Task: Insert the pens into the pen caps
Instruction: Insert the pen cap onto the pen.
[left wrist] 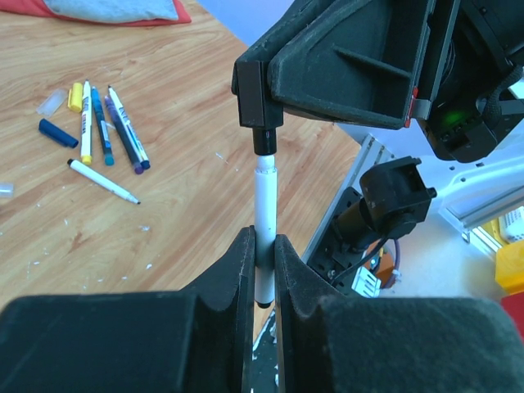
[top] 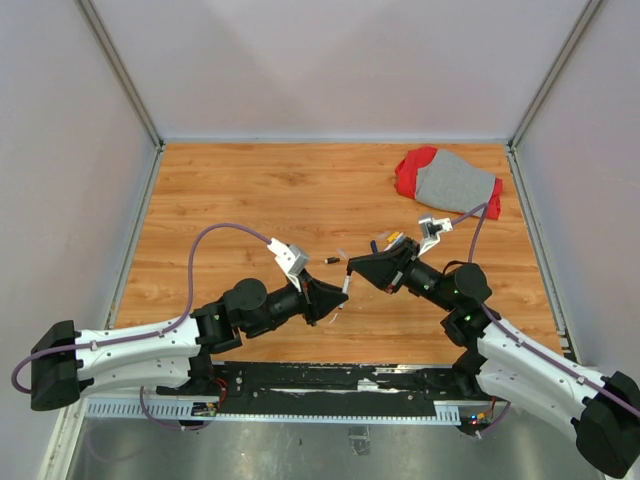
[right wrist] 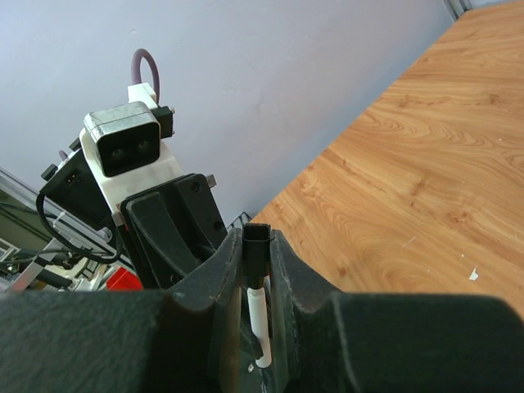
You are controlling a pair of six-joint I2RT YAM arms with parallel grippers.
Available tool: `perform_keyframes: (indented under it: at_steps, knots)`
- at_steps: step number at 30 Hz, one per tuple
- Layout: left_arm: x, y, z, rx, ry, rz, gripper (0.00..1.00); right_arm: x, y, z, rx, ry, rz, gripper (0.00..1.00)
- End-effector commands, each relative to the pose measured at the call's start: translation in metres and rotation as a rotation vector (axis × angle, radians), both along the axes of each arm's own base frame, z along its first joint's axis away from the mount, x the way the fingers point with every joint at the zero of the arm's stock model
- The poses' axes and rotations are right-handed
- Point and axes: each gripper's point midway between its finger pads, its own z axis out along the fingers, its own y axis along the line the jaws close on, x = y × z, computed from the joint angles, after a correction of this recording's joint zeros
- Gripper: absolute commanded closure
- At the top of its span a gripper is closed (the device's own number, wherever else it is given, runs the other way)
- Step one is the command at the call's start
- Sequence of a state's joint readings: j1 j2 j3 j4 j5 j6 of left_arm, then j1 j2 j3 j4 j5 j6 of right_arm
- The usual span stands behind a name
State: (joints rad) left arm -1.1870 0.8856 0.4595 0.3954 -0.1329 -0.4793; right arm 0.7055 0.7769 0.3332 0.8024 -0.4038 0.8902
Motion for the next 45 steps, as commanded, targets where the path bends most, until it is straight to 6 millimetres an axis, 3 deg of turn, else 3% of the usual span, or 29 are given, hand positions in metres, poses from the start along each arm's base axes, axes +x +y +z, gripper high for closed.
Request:
perform_keyframes:
  at_steps: [1, 9, 45]
  knots:
    - [-0.001, -0.004, 0.014, -0.041, -0.019, -0.008, 1.00, -0.011, 0.003, -0.004, -0.007, -0.019, 0.046, 1.00]
    - [-0.001, -0.004, 0.016, -0.053, -0.016, -0.004, 1.00, -0.017, 0.004, -0.012, -0.017, -0.007, 0.070, 0.99]
    - [-0.002, 0.005, 0.061, -0.181, -0.023, 0.013, 0.99, -0.065, 0.013, -0.092, -0.202, 0.108, 0.124, 1.00]
